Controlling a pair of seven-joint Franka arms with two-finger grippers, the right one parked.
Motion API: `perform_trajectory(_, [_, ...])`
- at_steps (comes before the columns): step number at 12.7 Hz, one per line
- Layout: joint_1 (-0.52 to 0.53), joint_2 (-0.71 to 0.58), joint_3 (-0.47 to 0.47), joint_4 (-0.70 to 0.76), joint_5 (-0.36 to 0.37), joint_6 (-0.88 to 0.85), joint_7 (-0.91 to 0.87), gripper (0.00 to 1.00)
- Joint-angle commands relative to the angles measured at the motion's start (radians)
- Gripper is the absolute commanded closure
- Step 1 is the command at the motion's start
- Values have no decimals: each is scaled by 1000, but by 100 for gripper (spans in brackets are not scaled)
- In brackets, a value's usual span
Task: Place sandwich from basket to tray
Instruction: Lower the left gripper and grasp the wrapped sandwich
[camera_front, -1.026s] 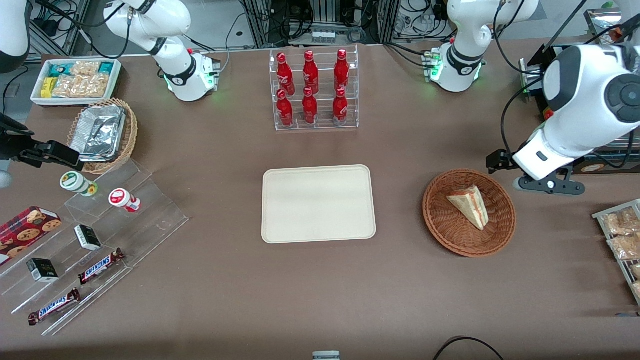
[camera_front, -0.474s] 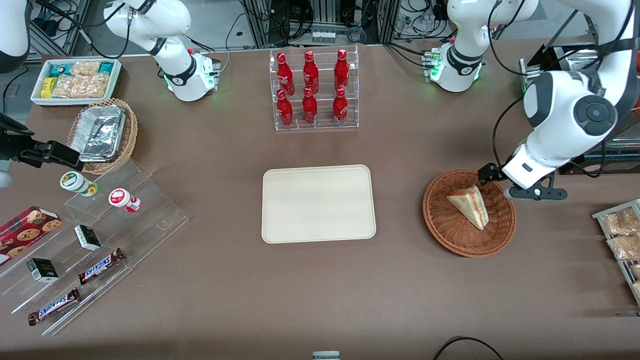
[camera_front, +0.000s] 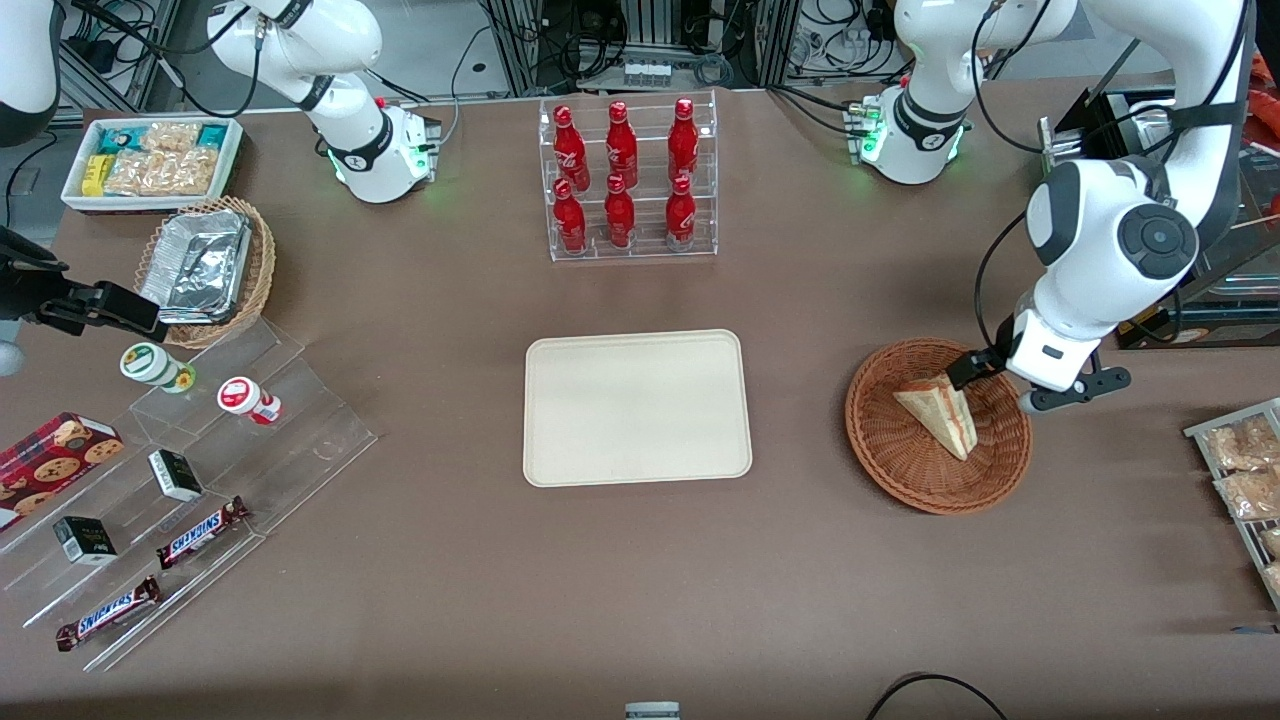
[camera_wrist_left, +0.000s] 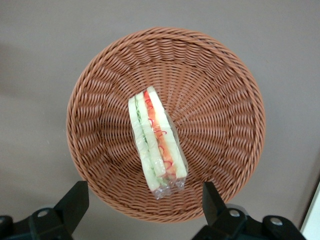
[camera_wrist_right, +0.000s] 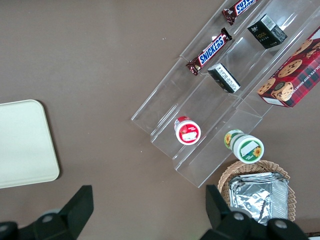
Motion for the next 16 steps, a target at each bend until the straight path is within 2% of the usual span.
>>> perform_trajectory(1, [-1,30,-4,-8,-28,37,-136,0])
perform_trajectory(3, [4,39,-4,-6,-84,38,-221,0])
perform_trajectory(9, [-4,61,-4,-41,-85,106,-268,0])
perform_trajectory(16, [-15,114,-5,-132,-83,316,-337,0])
